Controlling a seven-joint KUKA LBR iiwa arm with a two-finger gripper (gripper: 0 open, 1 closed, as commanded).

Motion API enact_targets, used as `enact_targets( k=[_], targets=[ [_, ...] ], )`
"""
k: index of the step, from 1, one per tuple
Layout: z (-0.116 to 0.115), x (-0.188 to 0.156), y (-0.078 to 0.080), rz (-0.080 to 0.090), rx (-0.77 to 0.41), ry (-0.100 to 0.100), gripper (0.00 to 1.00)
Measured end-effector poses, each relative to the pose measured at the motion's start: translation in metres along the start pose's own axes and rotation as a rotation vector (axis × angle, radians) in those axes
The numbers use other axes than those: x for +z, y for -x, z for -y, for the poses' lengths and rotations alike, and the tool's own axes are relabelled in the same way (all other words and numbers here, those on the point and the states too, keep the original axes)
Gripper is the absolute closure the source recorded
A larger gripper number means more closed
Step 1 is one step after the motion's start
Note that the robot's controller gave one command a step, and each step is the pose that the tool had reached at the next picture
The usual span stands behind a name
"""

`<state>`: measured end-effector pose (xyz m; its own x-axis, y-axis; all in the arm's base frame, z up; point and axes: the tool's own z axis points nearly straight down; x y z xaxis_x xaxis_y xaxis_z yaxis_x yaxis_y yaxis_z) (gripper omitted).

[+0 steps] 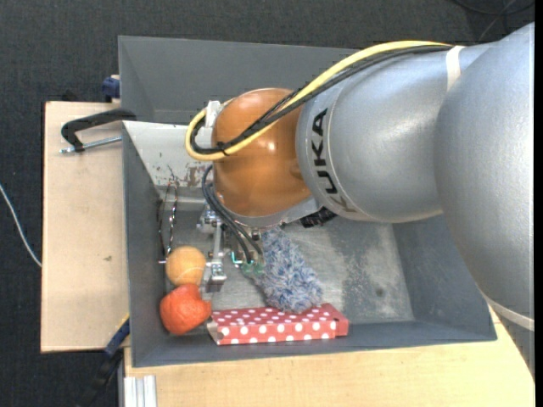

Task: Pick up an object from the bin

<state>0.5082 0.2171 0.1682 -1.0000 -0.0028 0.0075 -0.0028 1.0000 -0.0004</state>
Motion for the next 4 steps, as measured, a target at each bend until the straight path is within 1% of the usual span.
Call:
enact_targets(
  k=[1,2,3,4],
  targets=[
    [0.001,-0.004,0.002,0.008,0.002,0.002,0.0],
    [0.06,0.074,0.032,0.012,-0.043,0.002,0.0],
    [0.094,0.065,0.055,0.008,-0.149,0.002,0.0],
    [0.134,0.057,0.054,0.009,-0.199,-0.001,0.0]
  ],
)
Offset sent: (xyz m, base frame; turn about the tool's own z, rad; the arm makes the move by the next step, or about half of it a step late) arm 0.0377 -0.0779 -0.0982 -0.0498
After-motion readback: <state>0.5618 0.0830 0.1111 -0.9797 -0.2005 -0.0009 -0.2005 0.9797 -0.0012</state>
